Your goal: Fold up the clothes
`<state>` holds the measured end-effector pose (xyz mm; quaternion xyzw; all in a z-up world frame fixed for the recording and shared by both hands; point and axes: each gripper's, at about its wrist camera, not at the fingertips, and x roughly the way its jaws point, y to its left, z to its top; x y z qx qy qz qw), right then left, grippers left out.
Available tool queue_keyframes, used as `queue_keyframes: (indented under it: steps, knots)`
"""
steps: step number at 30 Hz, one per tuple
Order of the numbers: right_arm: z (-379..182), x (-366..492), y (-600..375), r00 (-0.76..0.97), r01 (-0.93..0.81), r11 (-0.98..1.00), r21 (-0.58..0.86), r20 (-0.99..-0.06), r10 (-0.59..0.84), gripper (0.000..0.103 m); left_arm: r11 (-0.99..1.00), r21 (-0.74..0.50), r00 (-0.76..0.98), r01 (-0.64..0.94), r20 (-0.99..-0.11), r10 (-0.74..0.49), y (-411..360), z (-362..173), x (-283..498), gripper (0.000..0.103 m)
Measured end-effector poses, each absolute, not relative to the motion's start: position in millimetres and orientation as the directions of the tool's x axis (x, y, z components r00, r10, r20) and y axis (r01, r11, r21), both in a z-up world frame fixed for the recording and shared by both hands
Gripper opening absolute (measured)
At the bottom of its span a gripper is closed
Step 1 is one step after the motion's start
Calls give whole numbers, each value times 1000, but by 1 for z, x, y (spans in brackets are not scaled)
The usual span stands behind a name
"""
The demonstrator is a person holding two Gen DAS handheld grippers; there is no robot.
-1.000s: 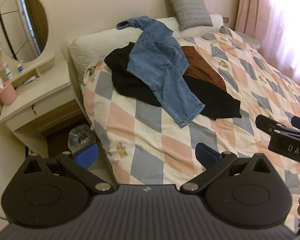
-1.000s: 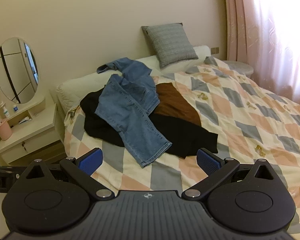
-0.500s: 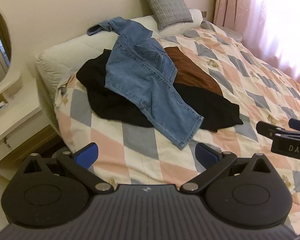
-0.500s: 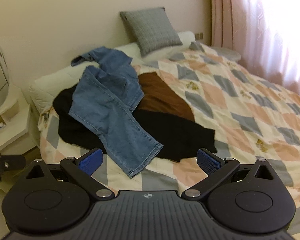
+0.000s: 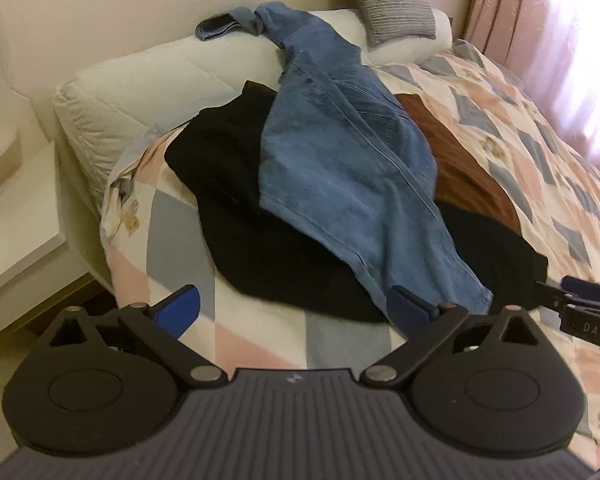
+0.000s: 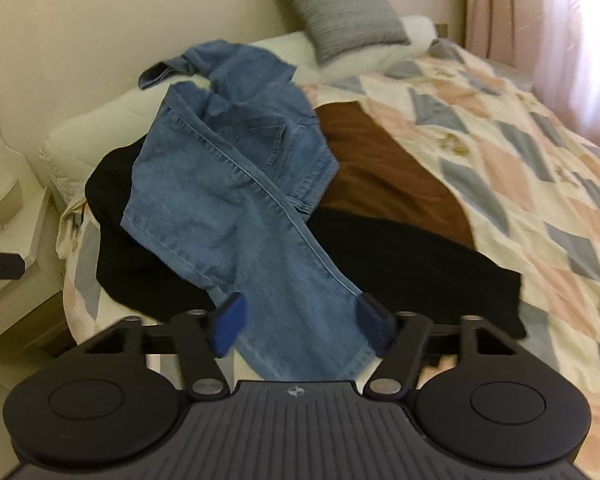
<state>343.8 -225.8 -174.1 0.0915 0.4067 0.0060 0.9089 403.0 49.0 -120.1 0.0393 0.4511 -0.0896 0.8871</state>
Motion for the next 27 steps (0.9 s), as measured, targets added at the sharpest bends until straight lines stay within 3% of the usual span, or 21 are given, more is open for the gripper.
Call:
queue_keyframes:
  steps: [3,7,9,11,23,25,27]
  knots:
    - [-188,379,-224,660,57,980,190,-744,105,40,978,-18,578,207,-805,-137,57,-131,443,94]
    - [-208,427,-225,634,57,974,219,-762,134,39,971,-70,579,226,-792,-192,60,-151,495,90]
    - [-219,449,-225,635,51,975,218,-760,137,45,968,-69,584,241,-787,-202,58,-163,519,87]
    - [-229,470,-225,637,35,976,216,-757,144,61,963,-73,575,260,-790,-215,56,-177,544,87]
    - [-262,587,-198,687,-227,934,275,-635,353,87,945,-132,551,300,-784,-284,59,-199,617,87]
    - [-271,603,-193,658,-267,911,315,-631,411,88,936,-179,540,302,-777,-323,64,-196,626,87]
    - [-281,613,-189,619,-288,891,352,-641,454,77,920,-243,529,307,-760,-377,67,-189,637,89]
